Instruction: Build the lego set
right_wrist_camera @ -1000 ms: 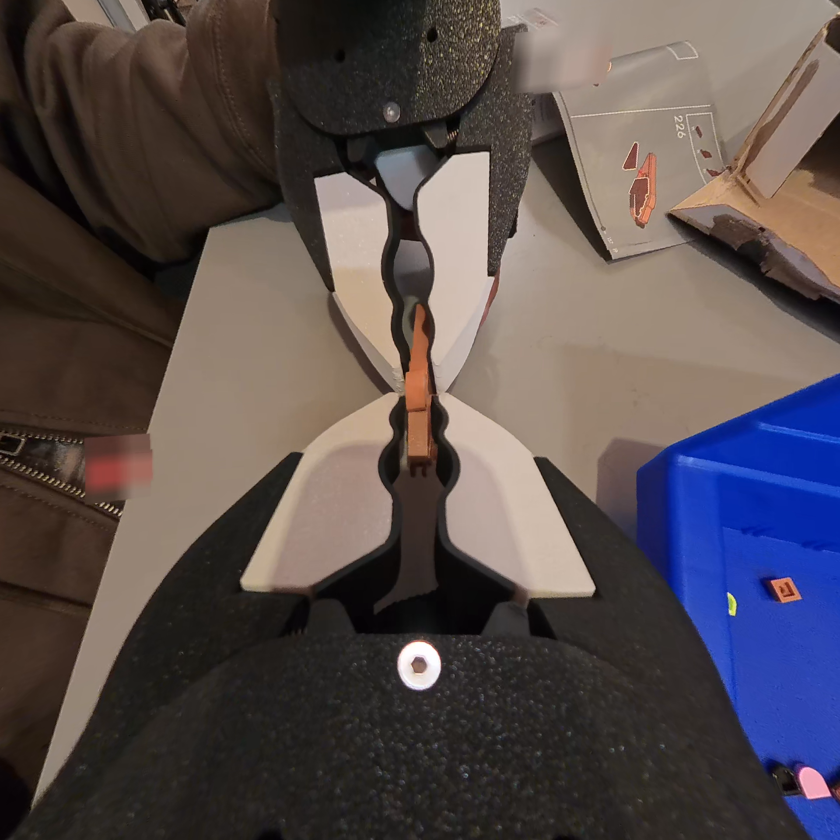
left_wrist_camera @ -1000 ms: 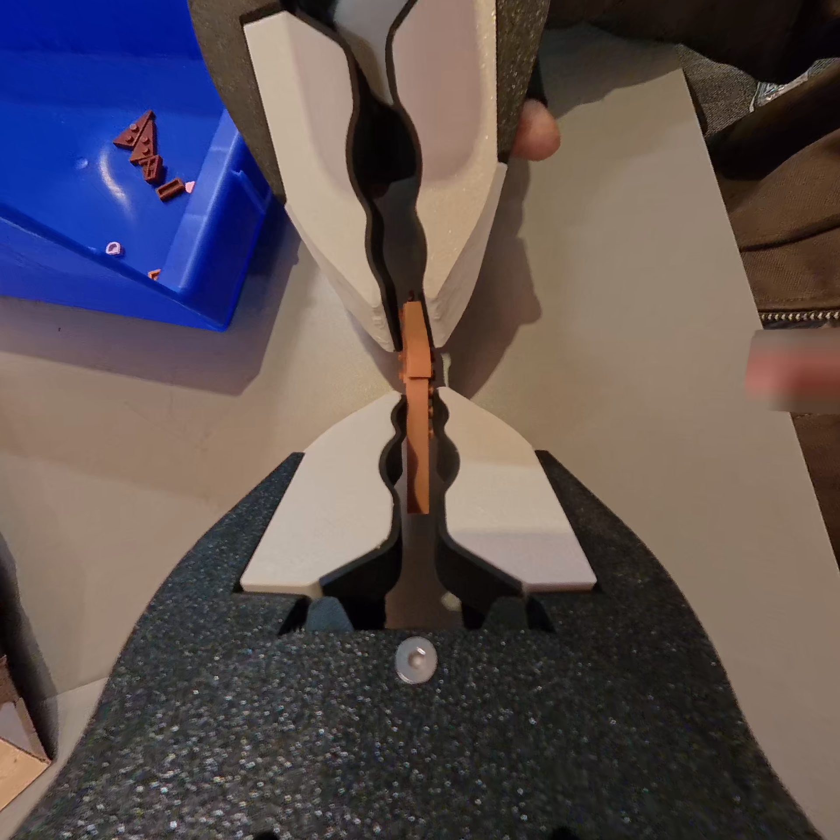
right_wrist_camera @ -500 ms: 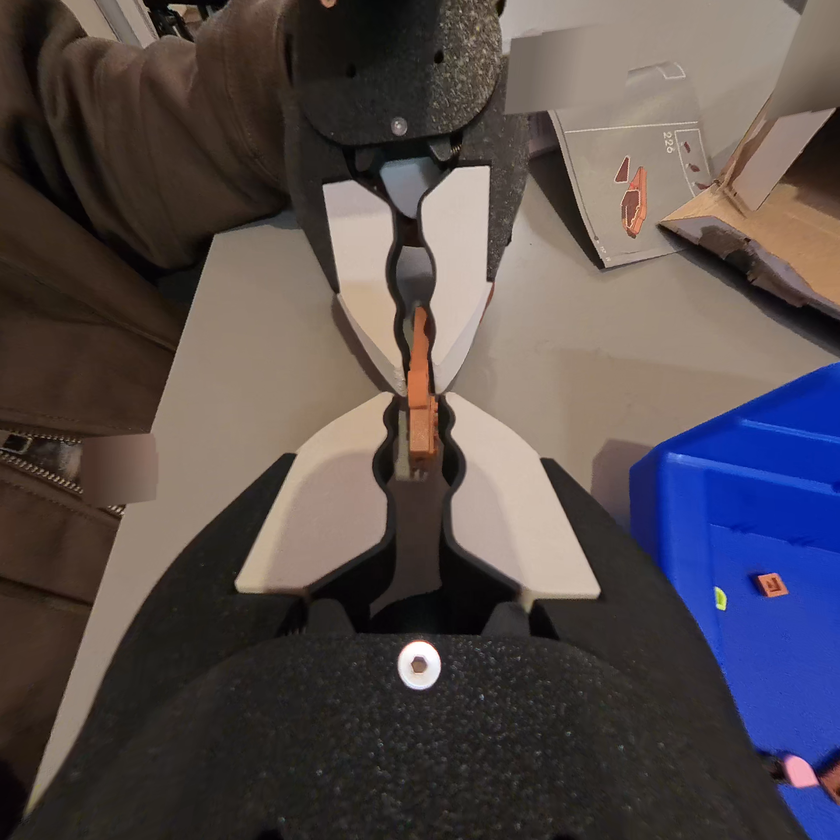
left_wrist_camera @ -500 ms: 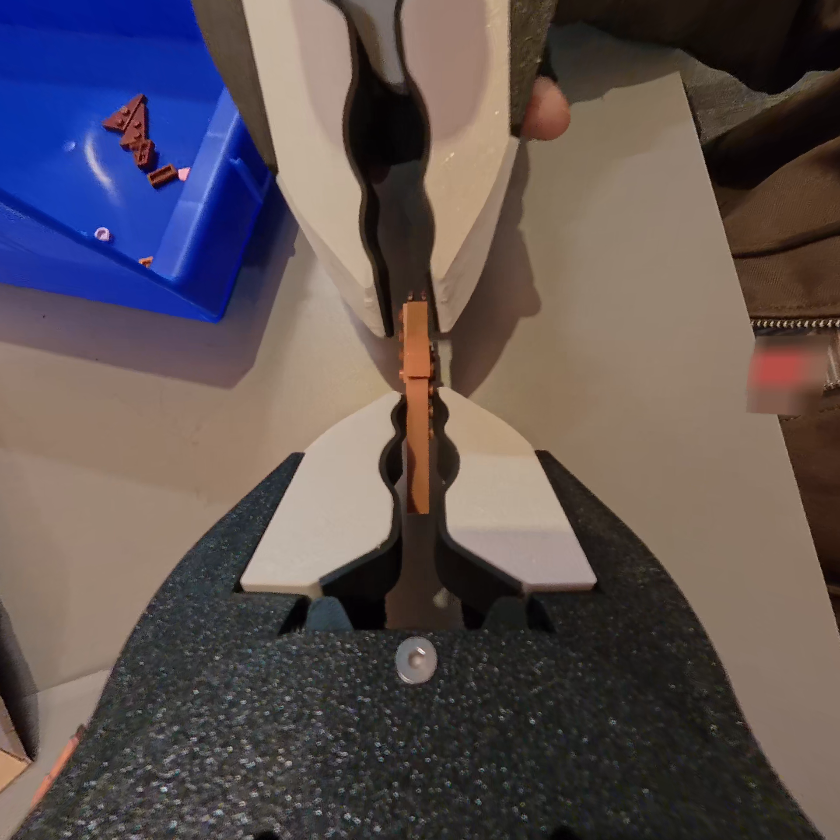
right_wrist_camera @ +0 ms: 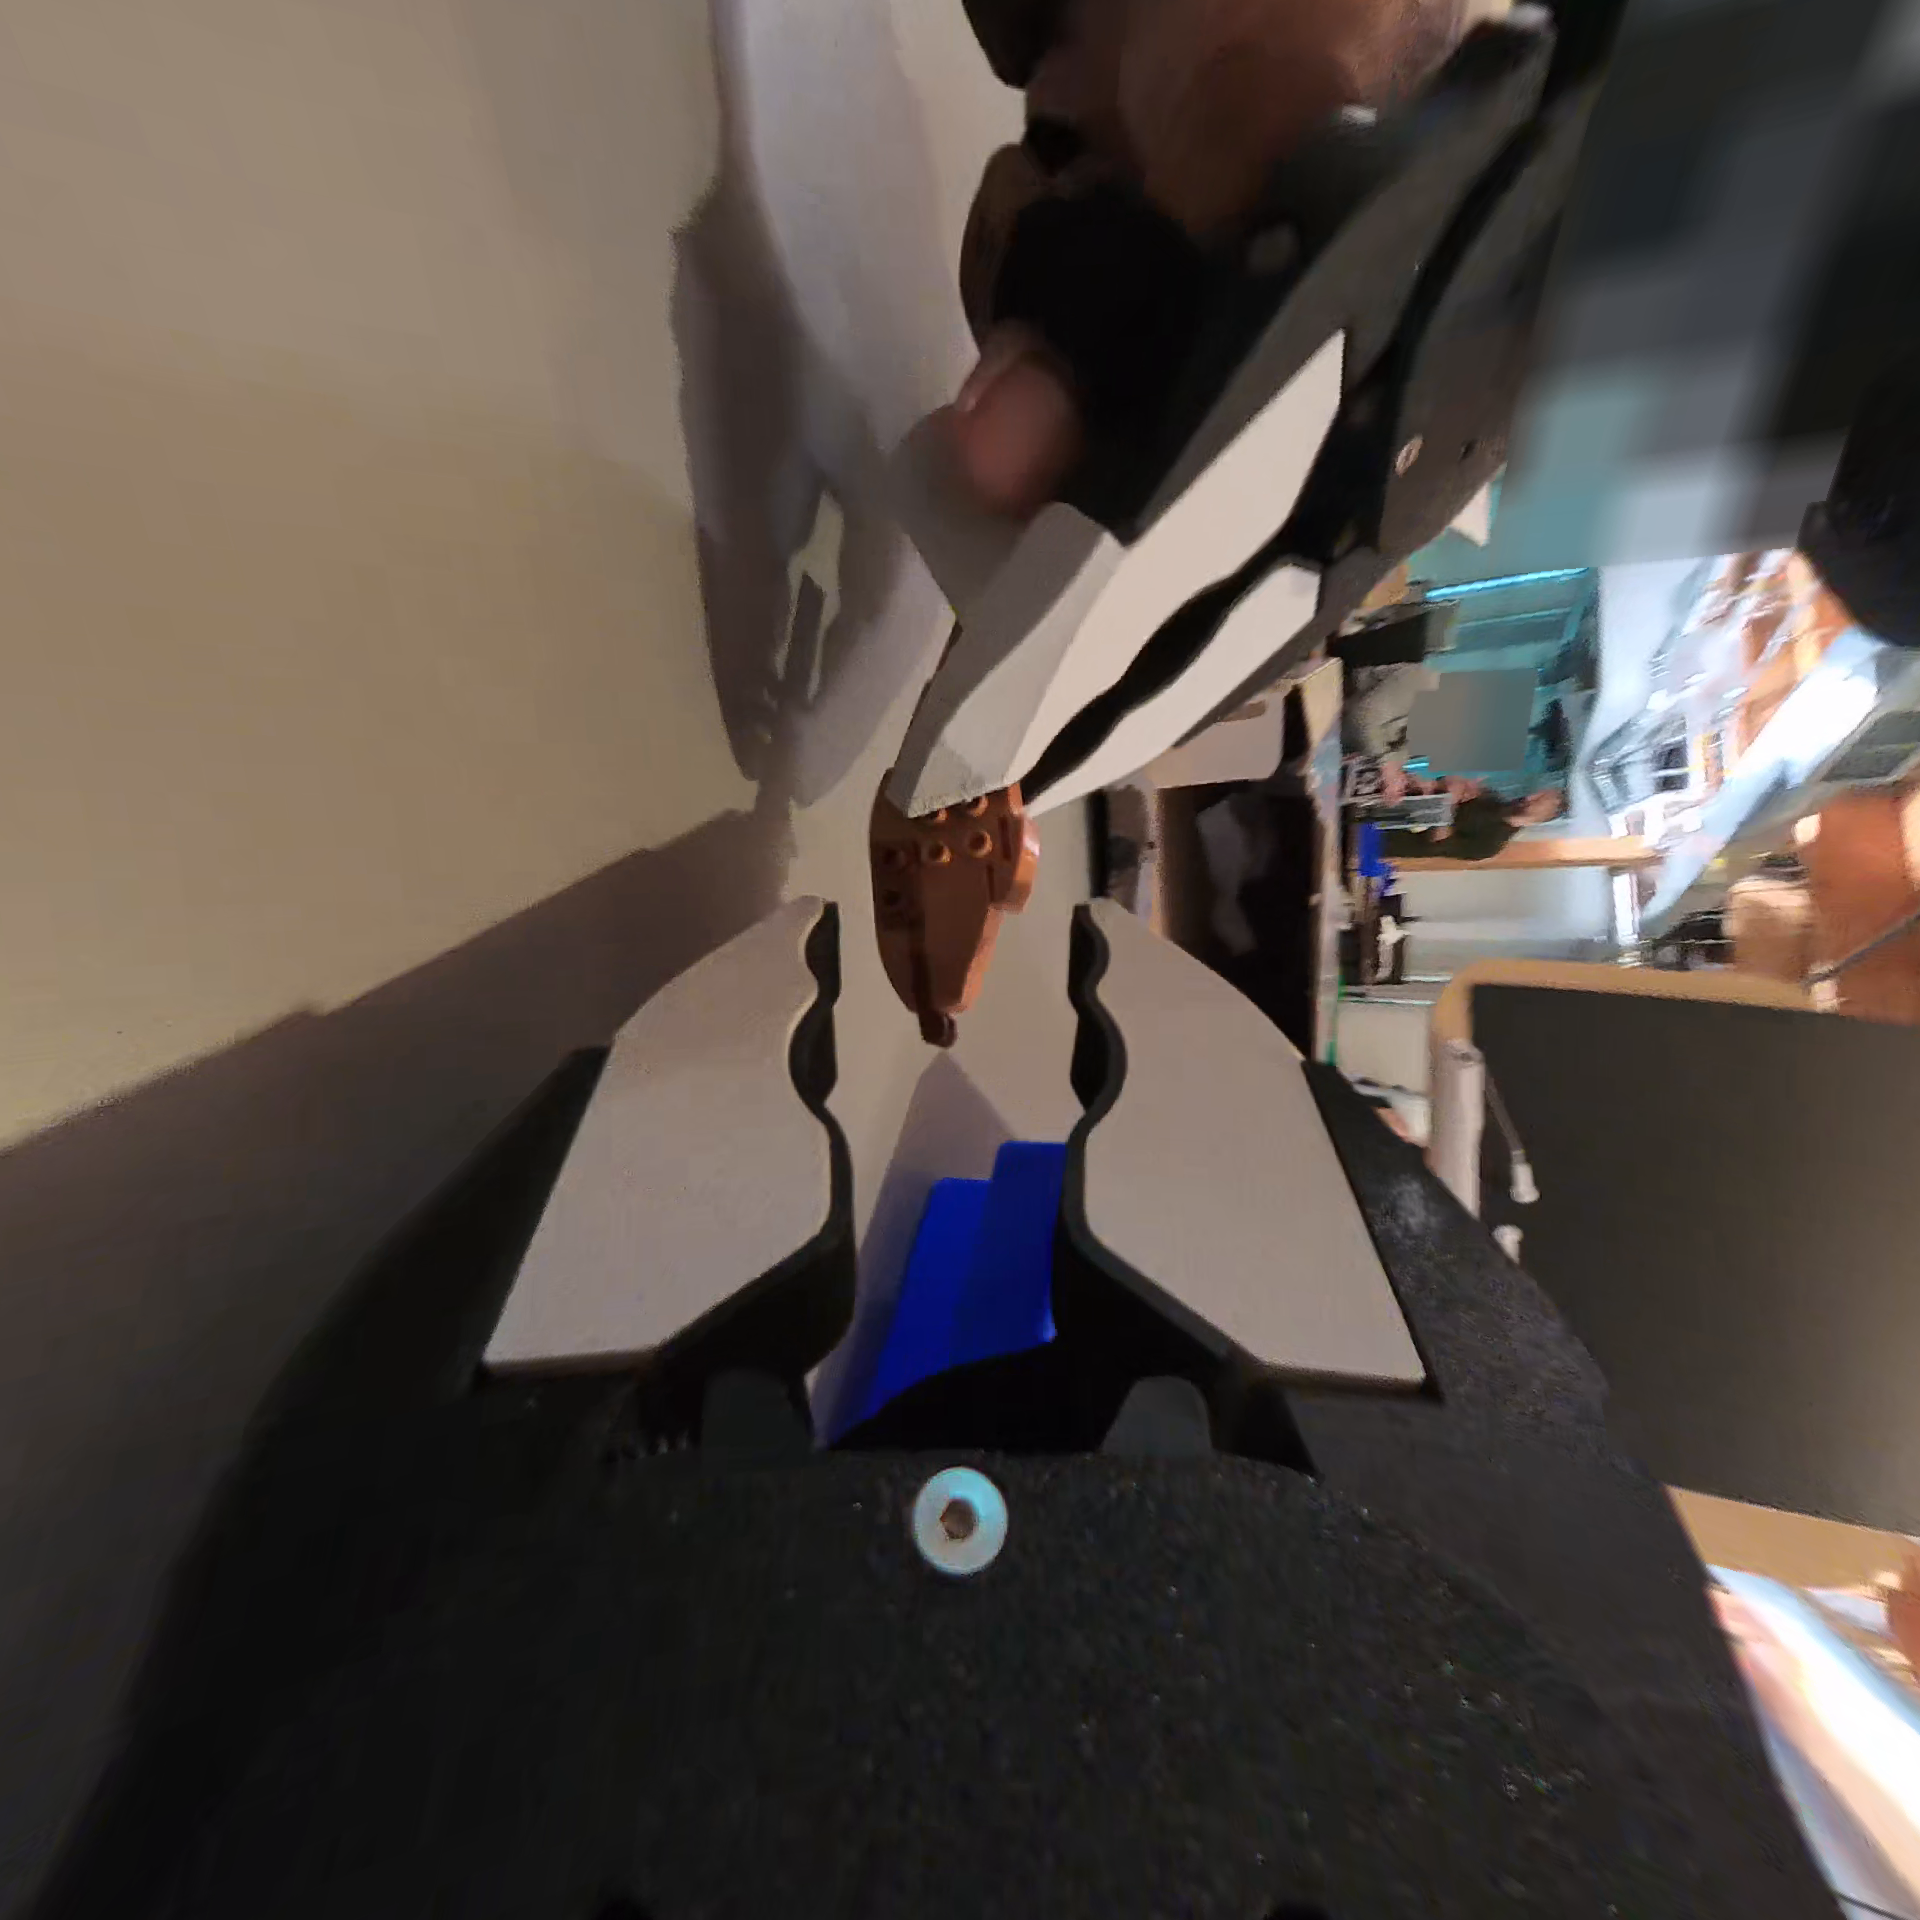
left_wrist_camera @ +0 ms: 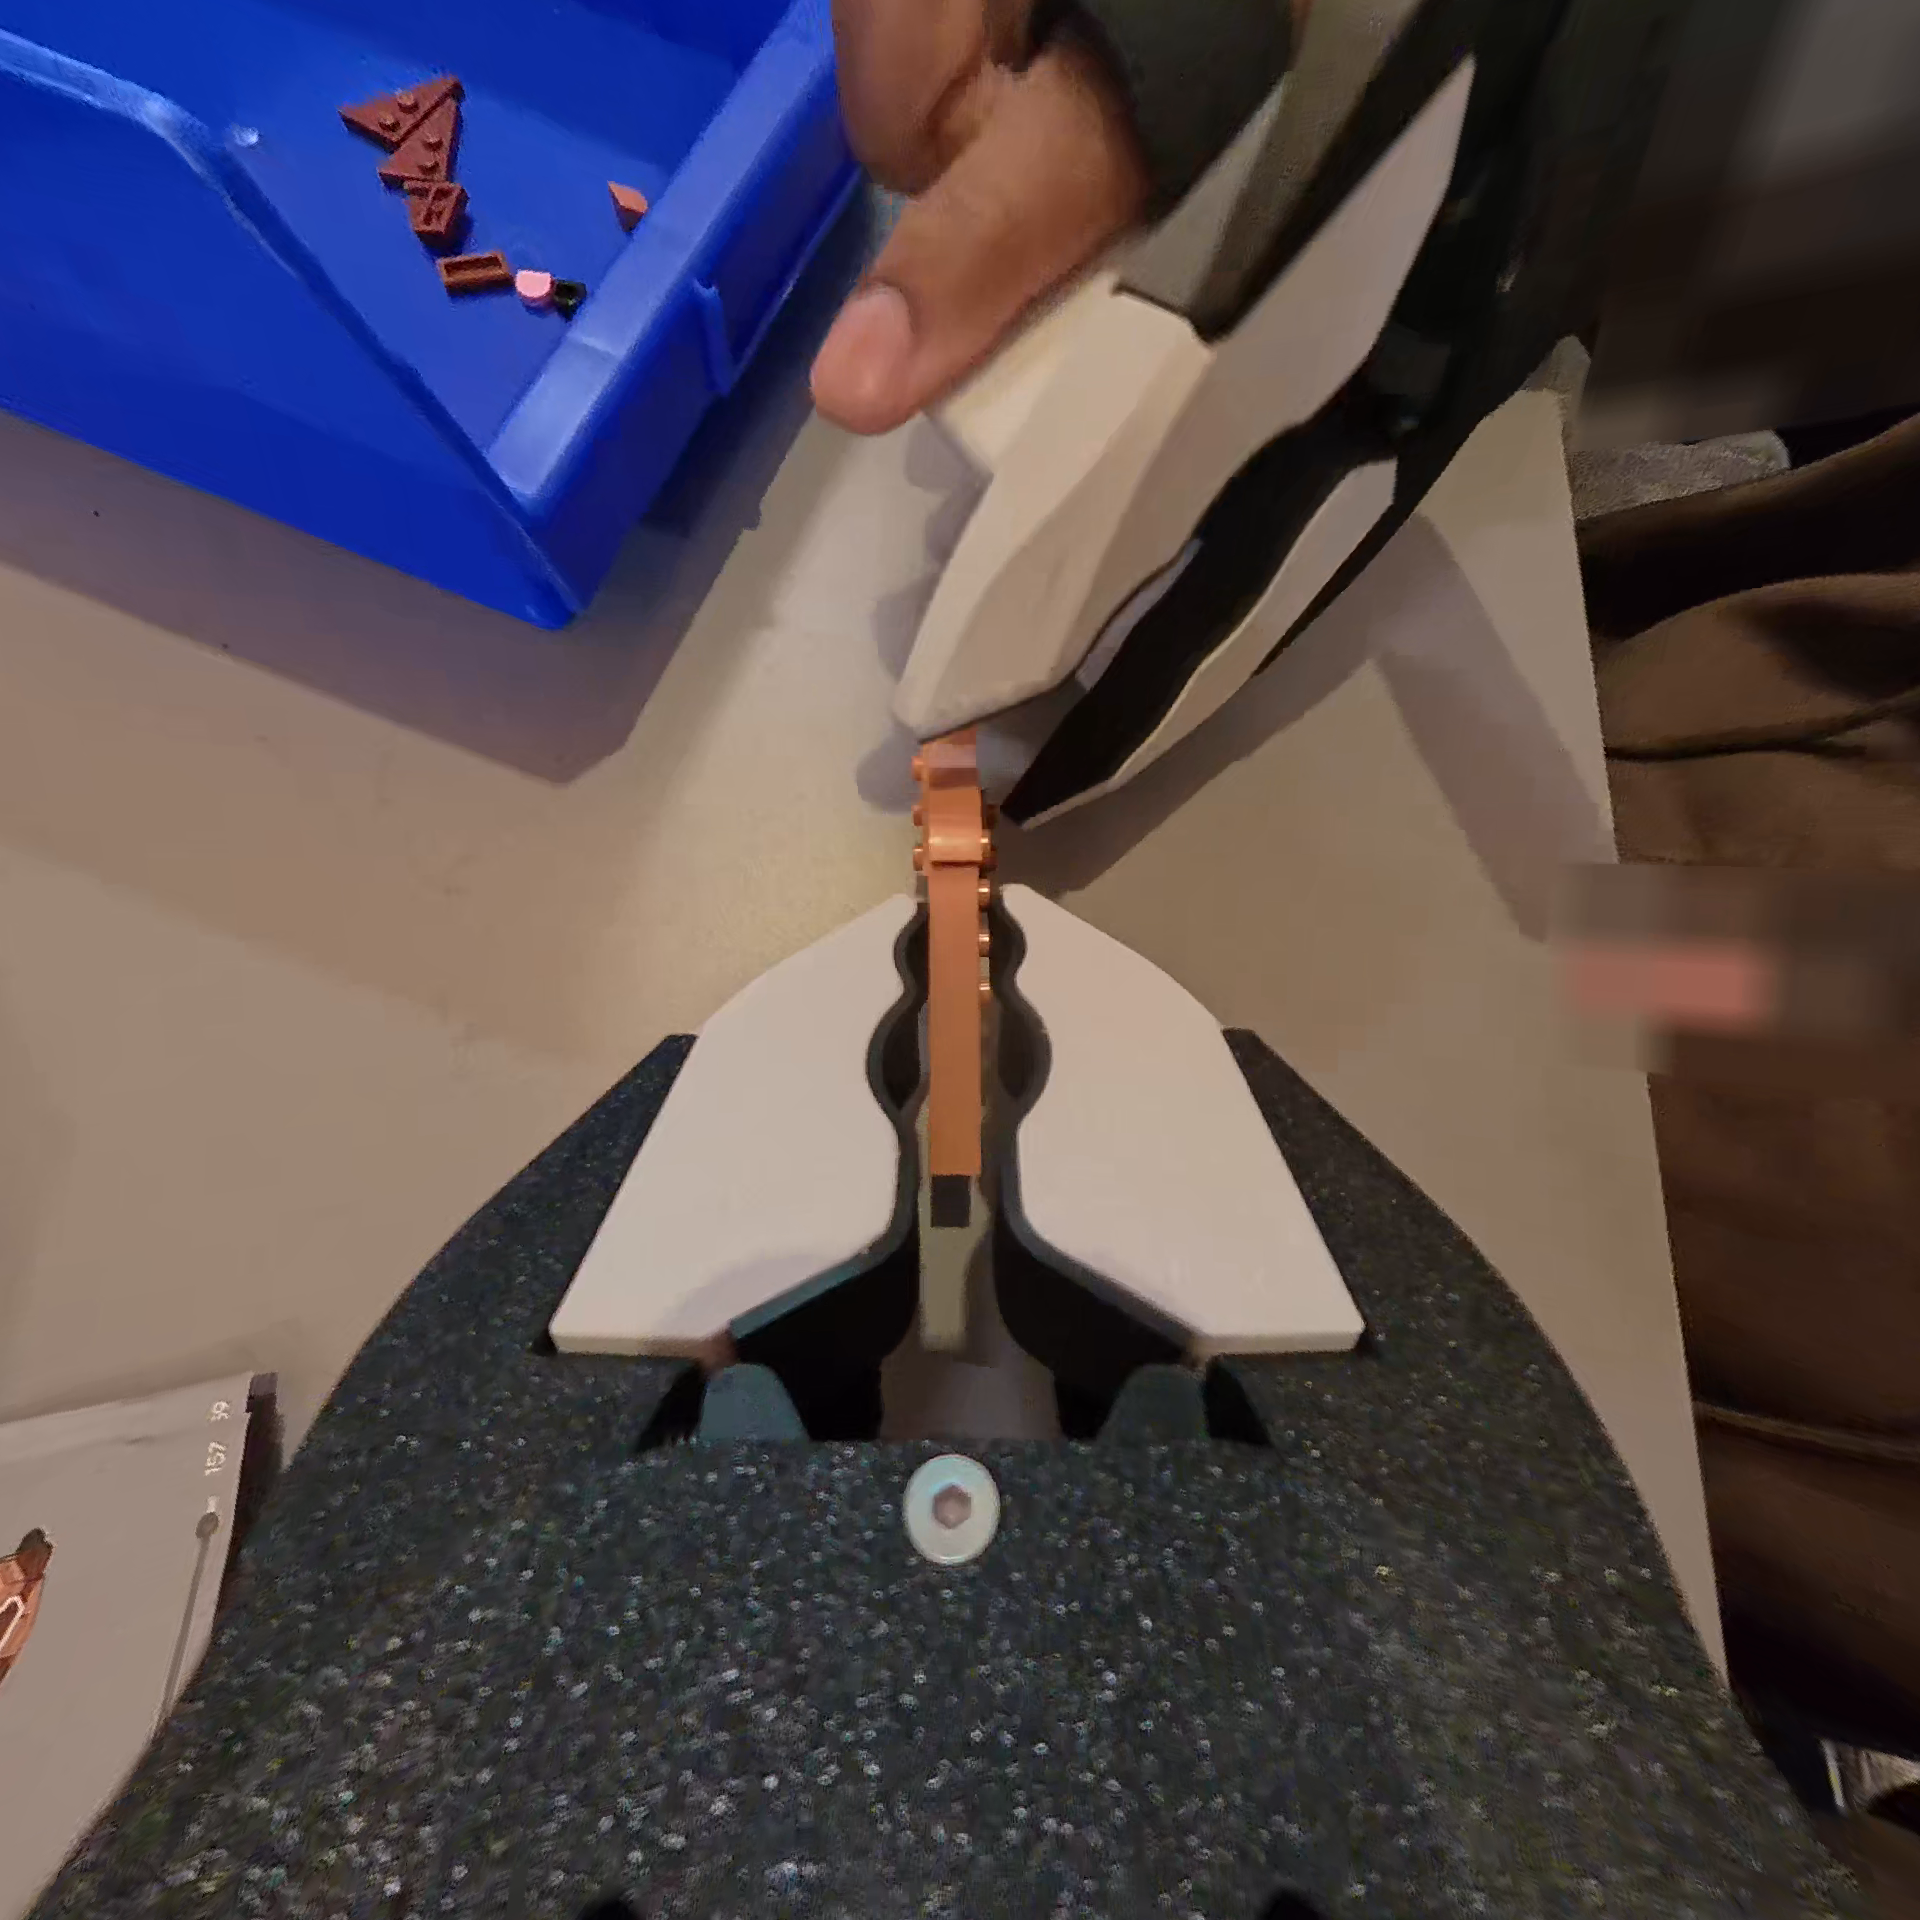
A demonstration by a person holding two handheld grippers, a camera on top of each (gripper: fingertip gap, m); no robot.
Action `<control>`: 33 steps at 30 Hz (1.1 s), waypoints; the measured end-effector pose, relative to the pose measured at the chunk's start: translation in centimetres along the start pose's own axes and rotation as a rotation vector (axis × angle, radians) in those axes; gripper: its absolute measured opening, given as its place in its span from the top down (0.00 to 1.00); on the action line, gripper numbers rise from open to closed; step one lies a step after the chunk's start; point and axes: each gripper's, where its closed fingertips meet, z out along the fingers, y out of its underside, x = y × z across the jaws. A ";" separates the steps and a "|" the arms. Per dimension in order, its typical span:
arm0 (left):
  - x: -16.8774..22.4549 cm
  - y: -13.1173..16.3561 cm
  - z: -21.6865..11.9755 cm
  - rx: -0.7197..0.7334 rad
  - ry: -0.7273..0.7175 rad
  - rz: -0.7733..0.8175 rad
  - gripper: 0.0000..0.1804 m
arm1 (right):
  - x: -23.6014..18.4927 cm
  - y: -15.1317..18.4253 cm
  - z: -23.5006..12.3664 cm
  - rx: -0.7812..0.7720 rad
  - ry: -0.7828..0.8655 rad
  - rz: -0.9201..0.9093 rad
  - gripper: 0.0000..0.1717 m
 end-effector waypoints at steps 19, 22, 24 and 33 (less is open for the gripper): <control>0.8 -0.4 -0.3 0.034 0.068 -0.034 0.94 | 0.2 -0.8 1.2 -0.018 0.067 -0.157 0.82; 0.9 -0.3 -0.2 0.036 0.085 -0.045 0.95 | 0.1 -0.9 1.2 -0.016 0.057 -0.154 0.82; 0.9 -0.4 -0.3 0.042 0.095 -0.058 0.95 | 0.2 -1.0 1.2 -0.014 0.064 -0.164 0.82; 1.2 -0.1 -0.1 0.035 0.124 -0.075 0.95 | -0.1 -1.1 1.3 -0.014 0.037 -0.161 0.82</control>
